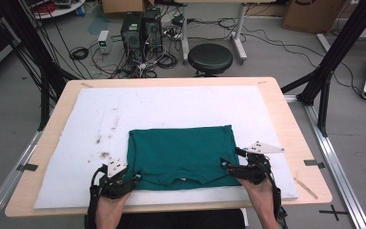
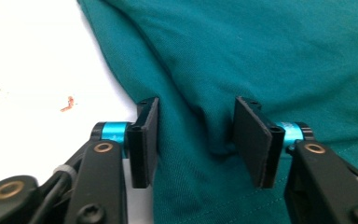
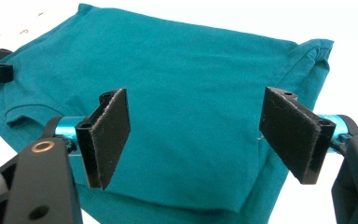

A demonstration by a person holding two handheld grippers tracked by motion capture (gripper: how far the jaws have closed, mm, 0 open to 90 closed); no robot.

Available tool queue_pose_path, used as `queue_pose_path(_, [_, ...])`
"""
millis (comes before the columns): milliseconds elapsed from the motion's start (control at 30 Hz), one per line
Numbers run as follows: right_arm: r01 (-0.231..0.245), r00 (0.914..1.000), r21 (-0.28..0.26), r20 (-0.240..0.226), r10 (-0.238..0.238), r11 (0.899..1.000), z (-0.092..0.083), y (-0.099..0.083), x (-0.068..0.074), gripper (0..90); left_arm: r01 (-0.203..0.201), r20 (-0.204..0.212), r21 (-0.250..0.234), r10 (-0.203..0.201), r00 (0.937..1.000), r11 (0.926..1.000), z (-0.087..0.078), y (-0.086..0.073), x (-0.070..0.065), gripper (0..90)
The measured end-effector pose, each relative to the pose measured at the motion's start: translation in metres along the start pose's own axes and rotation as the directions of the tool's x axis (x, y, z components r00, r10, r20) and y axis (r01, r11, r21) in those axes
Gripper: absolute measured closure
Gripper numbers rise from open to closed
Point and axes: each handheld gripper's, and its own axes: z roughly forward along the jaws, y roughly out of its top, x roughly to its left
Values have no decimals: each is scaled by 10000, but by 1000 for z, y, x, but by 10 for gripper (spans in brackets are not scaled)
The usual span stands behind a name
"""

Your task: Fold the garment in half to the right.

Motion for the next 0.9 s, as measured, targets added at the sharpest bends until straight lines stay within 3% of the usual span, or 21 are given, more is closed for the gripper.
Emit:
queue_pose_path(200, [23, 10000, 14, -37, -22, 10000, 1, 1, 1, 250, -248, 383, -118, 253, 9989, 9996, 0, -1, -1, 673])
queue_pose_path(500, [40, 9999, -34, -126, -41, 10000, 1, 4, -1, 251, 26, 748, -109, -18, 9972, 9999, 0, -1, 4, 813])
queue_pose_path(900, [294, 9976, -87, -626, -299, 9995, 11, 20, -3, 251, 74, 914, -89, -66, 9958, 9999, 0, -1, 6, 840])
